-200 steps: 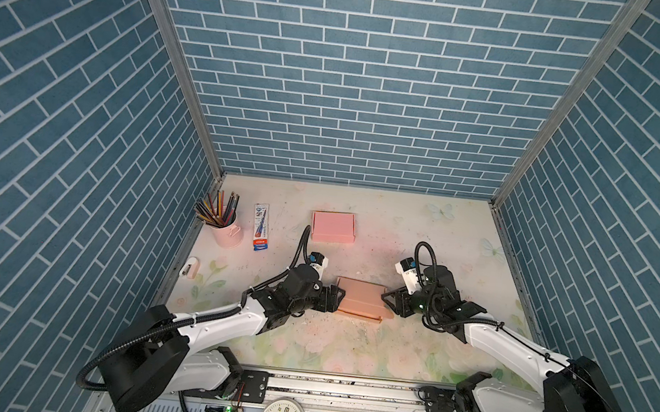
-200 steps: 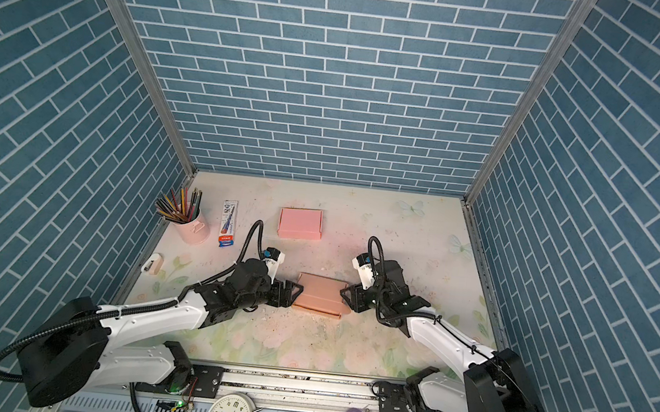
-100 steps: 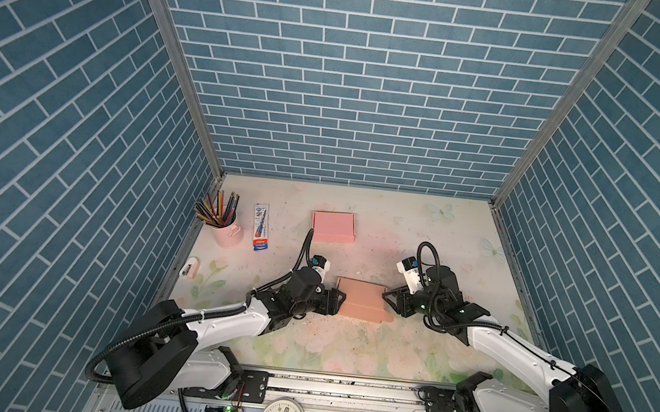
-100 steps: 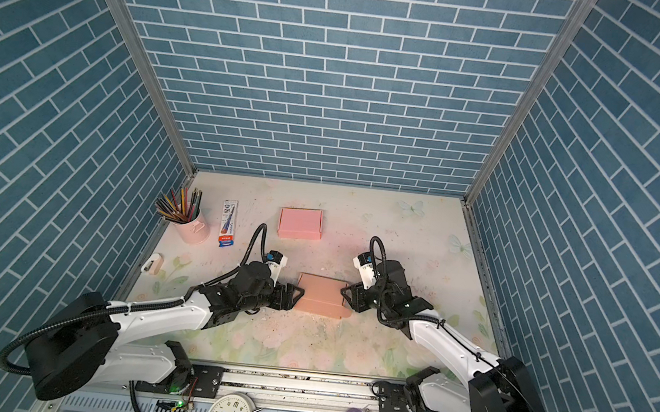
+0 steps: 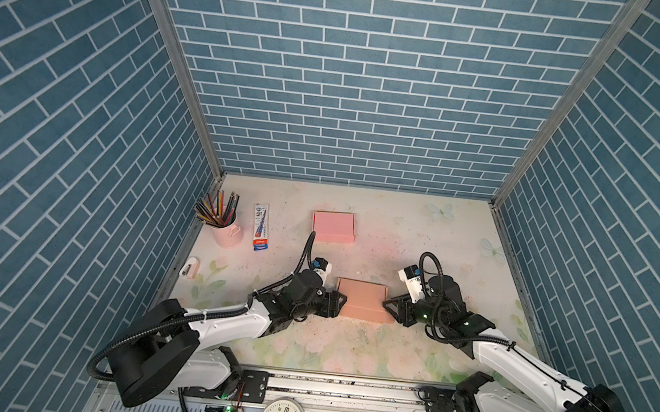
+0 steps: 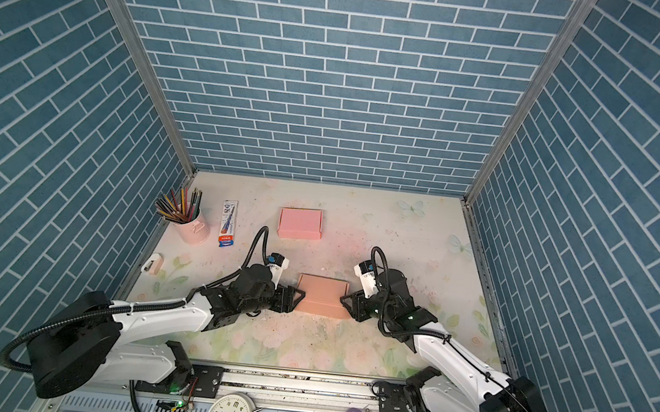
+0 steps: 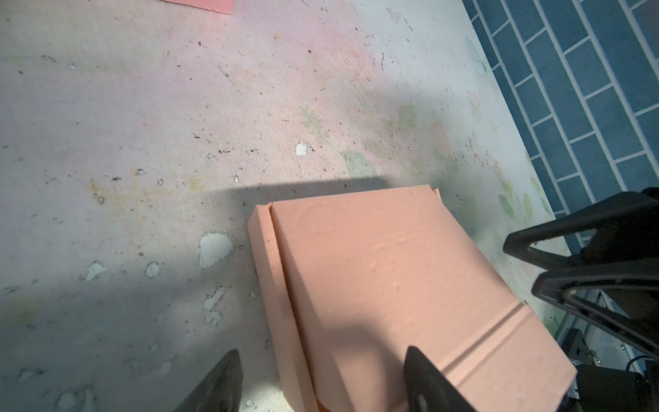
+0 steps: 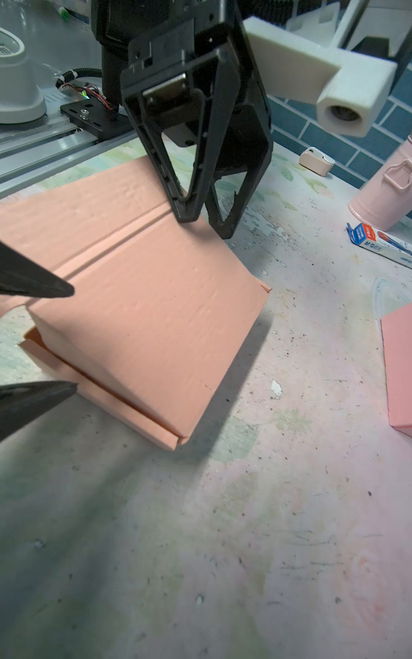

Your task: Fold the paper box

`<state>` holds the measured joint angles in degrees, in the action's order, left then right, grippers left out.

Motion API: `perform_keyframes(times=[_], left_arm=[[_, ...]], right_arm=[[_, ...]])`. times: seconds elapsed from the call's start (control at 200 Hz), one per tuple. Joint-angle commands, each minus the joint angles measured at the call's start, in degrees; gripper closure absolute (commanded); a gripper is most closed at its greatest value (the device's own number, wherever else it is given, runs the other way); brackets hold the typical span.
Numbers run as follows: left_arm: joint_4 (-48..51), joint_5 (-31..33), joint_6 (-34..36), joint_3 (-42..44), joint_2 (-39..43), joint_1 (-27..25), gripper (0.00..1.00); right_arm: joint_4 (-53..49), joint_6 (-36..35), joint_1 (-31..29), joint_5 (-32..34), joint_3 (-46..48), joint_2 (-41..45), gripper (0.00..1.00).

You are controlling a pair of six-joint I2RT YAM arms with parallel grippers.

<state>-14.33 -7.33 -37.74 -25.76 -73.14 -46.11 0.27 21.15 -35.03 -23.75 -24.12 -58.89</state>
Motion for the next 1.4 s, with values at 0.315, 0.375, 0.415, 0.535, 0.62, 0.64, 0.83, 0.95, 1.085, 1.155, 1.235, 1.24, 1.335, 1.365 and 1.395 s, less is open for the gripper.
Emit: perform_keyframes(times=[0.315,0.375,0.415,0.535,0.62,0.64,0.83,0.95,1.085,1.155,1.235,1.24,1.335,1.365,1.395], left_arm=[[-0.86,1.01,-0.24,0.62,-1.2,-0.78,0.29],[-0.83,1.18,-0.15,0.53,-1.43,-0.79,0.29],[-0.82,1.34,-0.14,0.48,-1.56,-0.84,0.29],[-1.27,1.38,-0.18,0.61,-2.24,-0.95,0.3],[-1.44,1.46,-0.16,0.59,-2.61,-1.14,0.3],[-1.52,1.52,-0.17,0.58,-2.7,-1.17,0.3],[-1.93,1.64,-0.38,0.62,-3.18,-1.2,0.31],[-2.06,1.55,-0.32,0.53,-3.67,-1.28,0.31],[-2.2,1.62,-0.32,0.75,-3.67,-1.27,0.32],[-2.26,1.75,-0.32,0.88,-3.78,-1.24,0.32],[-2.5,1.71,-0.41,1.1,-3.94,-1.28,0.32],[-2.57,1.71,-0.41,1.13,-3.94,-1.27,0.32],[-2.97,1.63,-0.52,1.32,-4.19,-1.35,0.33],[-2.91,1.63,-0.52,1.32,-4.28,-1.41,0.33],[-2.96,1.67,-0.52,1.32,-4.37,-1.5,0.33]], right_arm=[[3.51,3.47,-3.26,1.06,2.33,-2.37,0.61],[3.43,3.39,-3.22,1.57,2.62,-2.6,0.61],[3.37,3.3,-3.28,1.85,2.7,-2.9,0.61],[3.21,3.11,-3.28,2.33,3.05,-4.09,0.61],[2.76,3.05,-3.26,2.95,3.2,-4.22,0.61],[2.67,3.05,-3.29,3.06,3.18,-4.17,0.61],[2.56,3.13,-3.29,3.66,3.23,-3.38,0.61],[2.41,3.31,-3.29,3.96,3.29,-3.33,0.61],[1.22,3.34,-3.34,5.6,3.35,-2.76,0.61],[1.34,3.31,-3.34,6.09,3.67,-2.59,0.61],[2.04,3.54,-3.38,5.79,3.95,-2.95,0.61],[2.11,3.54,-3.38,5.76,3.97,-2.97,0.61],[2.57,3.71,-3.38,5.77,4.26,-3.59,0.61],[2.71,3.79,-3.33,5.73,4.35,-3.76,0.61],[2.95,3.81,-3.38,5.71,4.47,-3.85,0.61]])
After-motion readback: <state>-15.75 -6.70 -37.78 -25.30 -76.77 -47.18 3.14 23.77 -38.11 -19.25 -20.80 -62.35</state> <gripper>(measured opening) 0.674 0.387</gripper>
